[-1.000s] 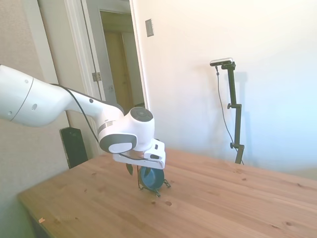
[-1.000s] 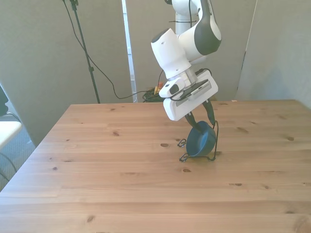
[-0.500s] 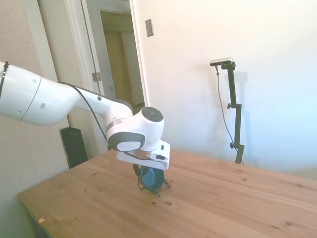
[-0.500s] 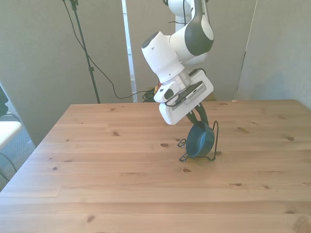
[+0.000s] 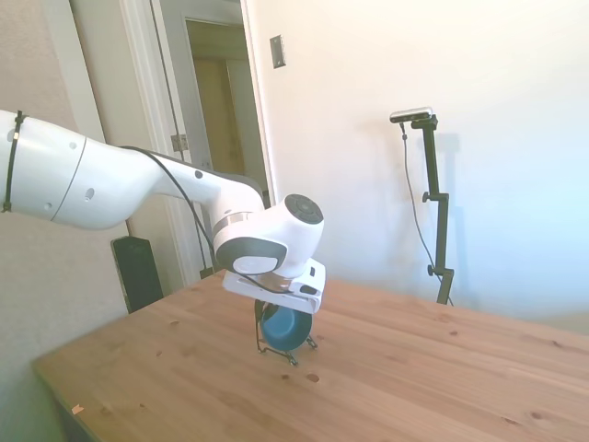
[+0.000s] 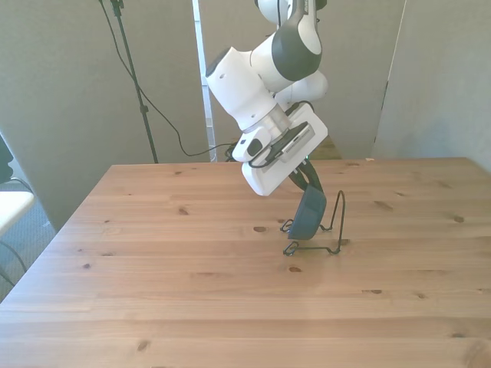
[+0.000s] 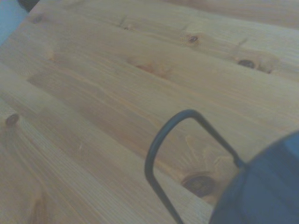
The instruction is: Unload the bowl
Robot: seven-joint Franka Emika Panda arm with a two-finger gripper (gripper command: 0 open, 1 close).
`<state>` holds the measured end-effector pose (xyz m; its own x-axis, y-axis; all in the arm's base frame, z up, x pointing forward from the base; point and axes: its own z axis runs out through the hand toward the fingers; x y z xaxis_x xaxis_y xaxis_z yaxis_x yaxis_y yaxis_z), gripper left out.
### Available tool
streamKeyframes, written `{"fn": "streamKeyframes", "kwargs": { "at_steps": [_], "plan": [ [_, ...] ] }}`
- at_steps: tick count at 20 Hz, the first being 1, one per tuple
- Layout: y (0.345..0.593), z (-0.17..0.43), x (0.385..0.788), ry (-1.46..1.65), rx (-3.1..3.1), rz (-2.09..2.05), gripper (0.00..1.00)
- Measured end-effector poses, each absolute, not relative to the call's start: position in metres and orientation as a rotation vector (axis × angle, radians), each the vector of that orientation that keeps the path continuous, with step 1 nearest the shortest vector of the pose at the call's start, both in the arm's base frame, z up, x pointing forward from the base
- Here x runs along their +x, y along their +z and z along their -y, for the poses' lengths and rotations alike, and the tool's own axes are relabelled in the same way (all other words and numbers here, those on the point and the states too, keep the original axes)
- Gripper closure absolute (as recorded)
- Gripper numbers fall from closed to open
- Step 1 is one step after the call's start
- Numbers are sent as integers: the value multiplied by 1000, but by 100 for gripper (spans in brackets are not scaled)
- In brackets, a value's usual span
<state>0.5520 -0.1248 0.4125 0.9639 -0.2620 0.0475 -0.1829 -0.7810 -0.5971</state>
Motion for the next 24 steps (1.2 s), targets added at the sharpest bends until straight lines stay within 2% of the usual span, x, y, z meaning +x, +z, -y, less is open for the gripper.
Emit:
{"fn": "streamKeyframes", "kwargs": {
  "at_steps": [4, 8, 11, 15, 21, 24],
  "plan": [
    [432, 133, 532, -206, -2476, -308, 100],
    [450, 126, 481, -222, -2516, -272, 100],
    [451, 120, 446, -234, -2612, -263, 100],
    [438, 116, 426, -239, -2746, -372, 100],
    [395, 98, 409, -138, -2920, -684, 100],
    [388, 82, 408, -118, -2952, -875, 100]
  ]
}}
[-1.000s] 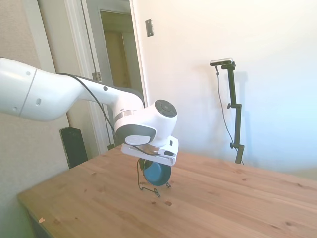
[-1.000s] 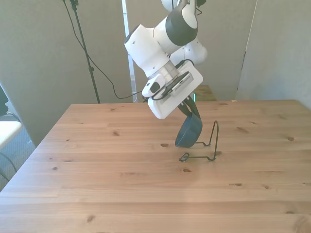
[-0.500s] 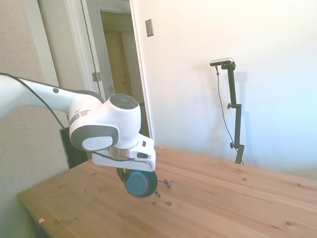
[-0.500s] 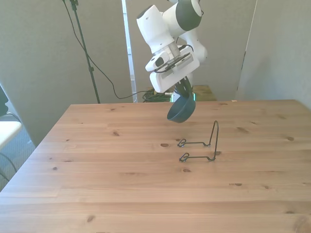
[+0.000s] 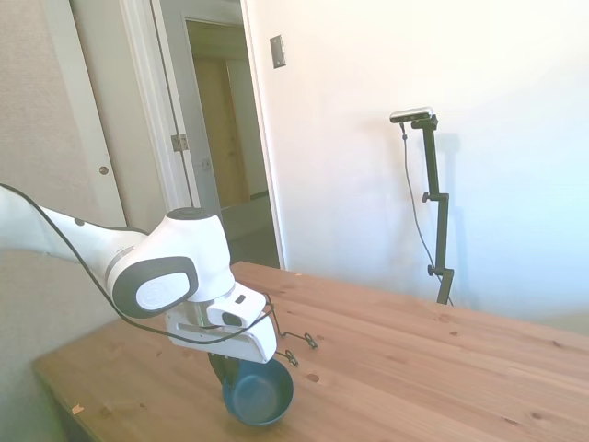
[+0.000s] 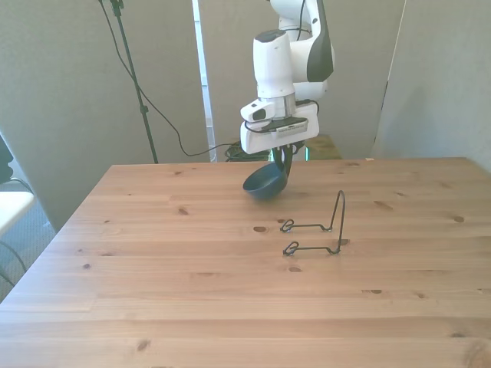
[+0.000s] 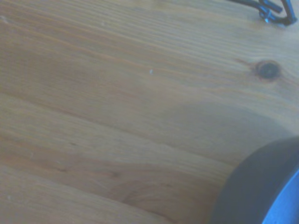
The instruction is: Unload the bowl
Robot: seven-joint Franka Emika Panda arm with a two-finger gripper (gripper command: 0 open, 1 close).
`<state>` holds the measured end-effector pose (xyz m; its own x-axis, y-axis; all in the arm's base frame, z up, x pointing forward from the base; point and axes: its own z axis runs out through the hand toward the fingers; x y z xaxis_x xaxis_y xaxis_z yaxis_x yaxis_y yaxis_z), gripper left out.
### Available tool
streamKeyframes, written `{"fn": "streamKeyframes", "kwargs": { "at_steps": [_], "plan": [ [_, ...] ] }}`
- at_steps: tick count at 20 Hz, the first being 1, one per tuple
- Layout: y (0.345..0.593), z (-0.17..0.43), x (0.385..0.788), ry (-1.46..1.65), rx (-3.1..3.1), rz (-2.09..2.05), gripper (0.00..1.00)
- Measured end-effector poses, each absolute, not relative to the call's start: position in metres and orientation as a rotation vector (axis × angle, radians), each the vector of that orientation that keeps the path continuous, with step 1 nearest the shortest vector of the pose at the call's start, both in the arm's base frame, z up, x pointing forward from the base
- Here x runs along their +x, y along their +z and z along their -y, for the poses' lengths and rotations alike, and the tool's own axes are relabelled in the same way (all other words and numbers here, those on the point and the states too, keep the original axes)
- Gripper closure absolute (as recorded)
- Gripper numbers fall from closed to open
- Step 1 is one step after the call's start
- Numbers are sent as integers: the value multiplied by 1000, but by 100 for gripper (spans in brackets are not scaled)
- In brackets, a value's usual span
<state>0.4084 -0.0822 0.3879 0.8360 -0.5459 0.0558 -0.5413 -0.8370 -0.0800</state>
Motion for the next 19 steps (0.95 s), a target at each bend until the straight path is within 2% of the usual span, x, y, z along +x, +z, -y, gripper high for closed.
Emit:
{"fn": "streamKeyframes", "kwargs": {
  "at_steps": [3, 4, 8, 13, 15, 19],
  "plan": [
    [383, 64, 410, -105, -2995, -1050, 100],
    [380, 57, 410, -90, -3011, -1107, 0],
    [369, 42, 414, -18, -3056, -1212, 0],
    [372, 42, 427, 4, -3055, -1201, 0],
    [387, 43, 429, -41, -3037, -1202, 0],
    [433, 50, 408, -138, -3000, -1238, 0]
  ]
}}
